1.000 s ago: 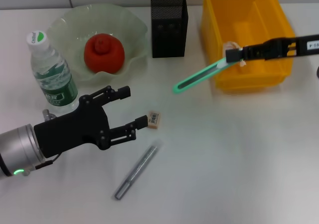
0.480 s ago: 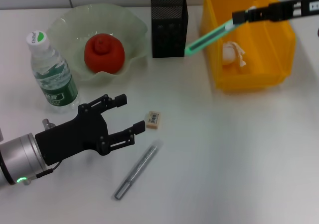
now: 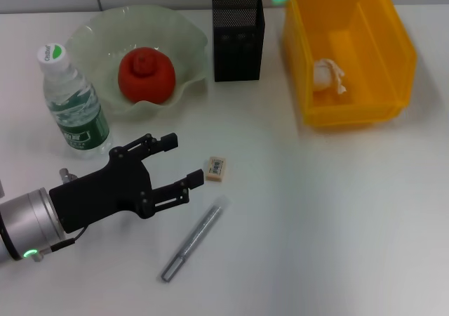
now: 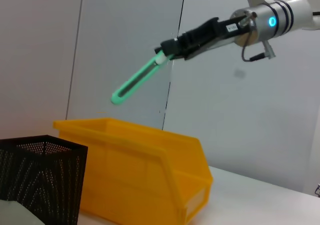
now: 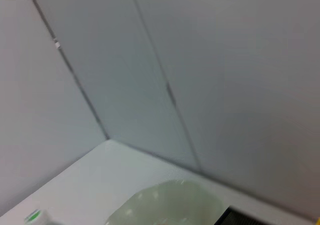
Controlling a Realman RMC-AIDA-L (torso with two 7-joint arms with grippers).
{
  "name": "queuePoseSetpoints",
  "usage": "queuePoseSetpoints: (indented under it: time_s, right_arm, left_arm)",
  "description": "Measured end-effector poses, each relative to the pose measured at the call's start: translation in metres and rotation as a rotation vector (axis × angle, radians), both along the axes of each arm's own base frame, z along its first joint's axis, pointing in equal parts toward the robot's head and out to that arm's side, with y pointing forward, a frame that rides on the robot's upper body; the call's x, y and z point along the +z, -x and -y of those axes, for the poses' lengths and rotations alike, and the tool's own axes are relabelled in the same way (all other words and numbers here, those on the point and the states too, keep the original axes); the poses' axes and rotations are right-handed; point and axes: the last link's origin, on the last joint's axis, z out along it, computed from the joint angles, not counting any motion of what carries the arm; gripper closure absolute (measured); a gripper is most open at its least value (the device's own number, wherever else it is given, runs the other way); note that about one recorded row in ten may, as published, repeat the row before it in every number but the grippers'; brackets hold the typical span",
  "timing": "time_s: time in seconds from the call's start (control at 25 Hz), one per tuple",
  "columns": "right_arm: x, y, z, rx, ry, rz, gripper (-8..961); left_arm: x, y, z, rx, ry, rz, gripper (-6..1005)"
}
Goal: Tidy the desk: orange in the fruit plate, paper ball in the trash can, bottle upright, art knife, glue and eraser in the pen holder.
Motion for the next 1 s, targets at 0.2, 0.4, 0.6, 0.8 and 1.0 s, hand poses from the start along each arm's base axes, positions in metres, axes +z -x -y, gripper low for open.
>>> queuePoseSetpoints:
  time_s: [0.2, 0.4, 0.6, 0.8, 1.0]
  right_arm:
    - [-0.014, 0.008, -0.011, 0.012, -0.034, 0.052, 788]
    - [-0.037, 0.019, -0.022, 0.02, -0.043, 0.115, 787]
    - [-0.06, 0.034, -0.033, 0.017, -0.015, 0.183, 786]
    - [-0.083, 0.044, -0.041, 0.015, -0.014, 0.267, 785]
    - [-0.098, 0.054, -0.042, 0.032, -0.021, 0.326, 784]
  left_arm:
    - [0.001, 0.0, -0.001, 0.015, -0.003, 0.01, 187]
    - [0.004, 0.003, 0.0, 0.035, -0.017, 0.021, 187]
    - [0.004, 0.005, 0.001, 0.043, -0.019, 0.023, 187]
    - [0.004, 0.005, 0.002, 0.042, -0.019, 0.024, 187]
    - [0.004, 0.005, 0.004, 0.041, -0.019, 0.024, 187]
